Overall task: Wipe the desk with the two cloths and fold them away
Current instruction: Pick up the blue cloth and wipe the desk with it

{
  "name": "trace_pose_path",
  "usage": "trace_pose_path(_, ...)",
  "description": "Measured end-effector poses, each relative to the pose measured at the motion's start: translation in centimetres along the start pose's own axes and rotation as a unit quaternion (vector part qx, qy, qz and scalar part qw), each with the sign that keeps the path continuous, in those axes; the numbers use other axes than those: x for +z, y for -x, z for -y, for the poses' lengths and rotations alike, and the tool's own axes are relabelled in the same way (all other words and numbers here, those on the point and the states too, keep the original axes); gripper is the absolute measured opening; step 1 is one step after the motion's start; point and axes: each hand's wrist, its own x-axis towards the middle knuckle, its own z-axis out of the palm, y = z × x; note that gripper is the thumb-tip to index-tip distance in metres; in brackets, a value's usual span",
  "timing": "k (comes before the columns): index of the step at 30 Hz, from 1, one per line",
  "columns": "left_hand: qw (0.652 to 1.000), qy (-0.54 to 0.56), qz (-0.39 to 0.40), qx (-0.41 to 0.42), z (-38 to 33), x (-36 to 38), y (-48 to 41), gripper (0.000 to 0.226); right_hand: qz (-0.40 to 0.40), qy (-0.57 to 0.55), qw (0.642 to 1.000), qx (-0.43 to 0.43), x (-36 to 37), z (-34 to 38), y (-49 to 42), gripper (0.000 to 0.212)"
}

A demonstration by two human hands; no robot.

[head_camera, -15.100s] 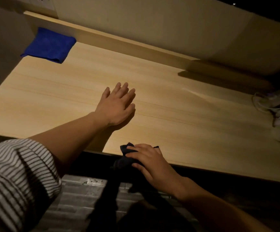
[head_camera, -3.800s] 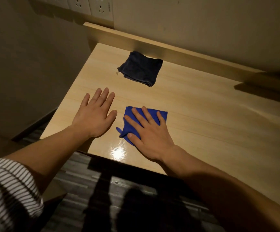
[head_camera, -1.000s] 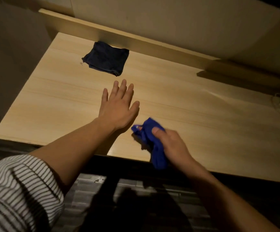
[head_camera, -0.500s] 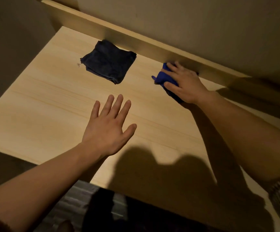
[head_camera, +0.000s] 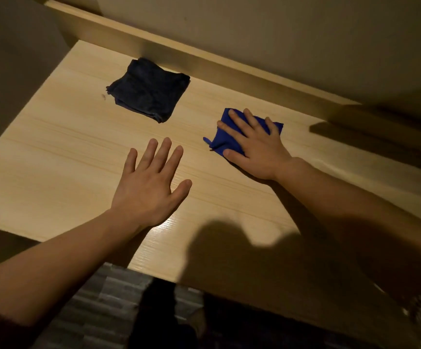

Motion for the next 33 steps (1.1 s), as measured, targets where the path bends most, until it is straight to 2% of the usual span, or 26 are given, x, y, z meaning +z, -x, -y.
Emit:
trace_pose_path(9, 1.0, 0.01, 0.008, 0.013, -0.1, -0.9, 0.2, 0.081, -0.004, -0.013, 1.0, 0.007, 2.5, 7.0, 7.9, 0.065)
trace_pose_path(17, 0.999, 0.033, 0.004, 0.034, 0.1, -1.3, 0.6, 0.072, -0.008, -0.04, 0.999, 0.035, 4.6, 13.3, 14.1, 0.061)
trace_pose_path(19, 0.997, 0.055, -0.021, 0.048, 0.0, -1.7, 1.0, 0.066, -0.009, -0.045, 0.998, 0.038, 4.9, 14.5, 15.4, 0.06)
trace_pose_path(23, 0.979, 0.121, -0.143, 0.075, 0.0, -2.4, 2.5, 0.058, -0.025, -0.066, 0.997, 0.034, 5.3, 16.7, 17.6, 0.059)
trace_pose_path(26, 0.972, 0.13, -0.165, 0.103, -0.4, -2.4, 3.1, 0.058, -0.042, -0.109, 0.993, 0.033, 5.5, 18.3, 19.4, 0.055)
trace_pose_path(30, 0.975, 0.157, -0.131, 0.084, -4.0, -2.3, 3.1, 0.068, -0.076, -0.268, 0.958, 0.068, 4.7, 20.3, 21.5, 0.046)
trace_pose_path(32, 0.972, 0.191, -0.119, 0.07, -6.2, -2.0, 2.9, 0.073, -0.09, -0.372, 0.919, 0.1, 3.7, 20.4, 22.1, 0.036)
trace_pose_path(33, 0.97, 0.204, -0.114, 0.06, -6.9, -1.8, 2.8, 0.074, -0.082, -0.44, 0.885, 0.126, 3.1, 20.1, 22.4, 0.028)
